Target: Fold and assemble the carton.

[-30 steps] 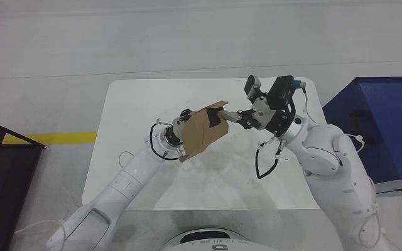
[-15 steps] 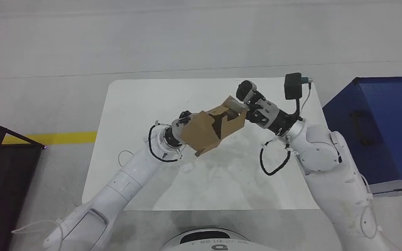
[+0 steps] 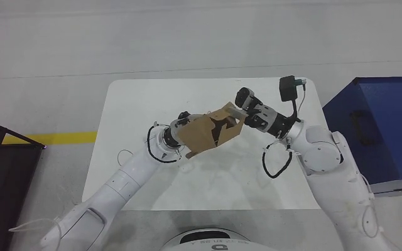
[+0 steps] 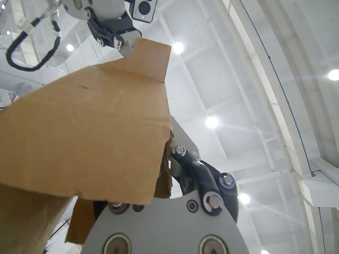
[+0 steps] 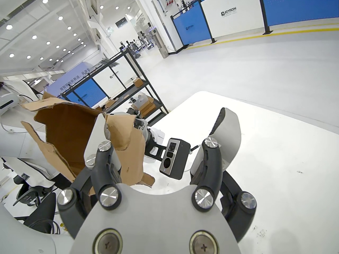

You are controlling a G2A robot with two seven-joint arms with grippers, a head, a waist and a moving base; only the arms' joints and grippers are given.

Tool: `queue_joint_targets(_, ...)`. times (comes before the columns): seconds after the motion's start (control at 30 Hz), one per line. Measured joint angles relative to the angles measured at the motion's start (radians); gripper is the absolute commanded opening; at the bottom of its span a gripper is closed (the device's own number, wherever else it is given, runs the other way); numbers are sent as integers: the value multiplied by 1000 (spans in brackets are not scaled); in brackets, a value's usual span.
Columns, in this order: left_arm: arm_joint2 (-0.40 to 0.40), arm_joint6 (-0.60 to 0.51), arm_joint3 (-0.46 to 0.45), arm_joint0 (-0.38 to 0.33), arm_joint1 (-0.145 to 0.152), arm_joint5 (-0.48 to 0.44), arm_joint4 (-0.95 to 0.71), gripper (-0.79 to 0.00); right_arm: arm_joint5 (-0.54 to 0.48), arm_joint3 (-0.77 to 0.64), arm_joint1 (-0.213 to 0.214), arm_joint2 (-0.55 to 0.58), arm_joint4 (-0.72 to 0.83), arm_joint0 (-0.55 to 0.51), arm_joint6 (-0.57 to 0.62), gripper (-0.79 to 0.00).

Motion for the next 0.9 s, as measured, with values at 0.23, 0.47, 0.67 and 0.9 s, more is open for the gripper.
queue_joint_targets(0.23,3,-7,8,-3,5,-7,-12,-785,-11,-93,5,97,-166,-39,-136,0)
queue_joint_targets(0.47,-5,-3,31,-10,8,-3,-17,-785,-12,-217,8,146,-375,-126,-207,0)
queue_joint_targets(0.67,-5,-2,33,-14,4,-2,-3,-785,7,-242,11,122,-414,-130,-128,0)
queue_joint_targets(0.9,0,-1,37,-16,1,-1,16,-785,26,-237,13,99,-422,-105,-70,0)
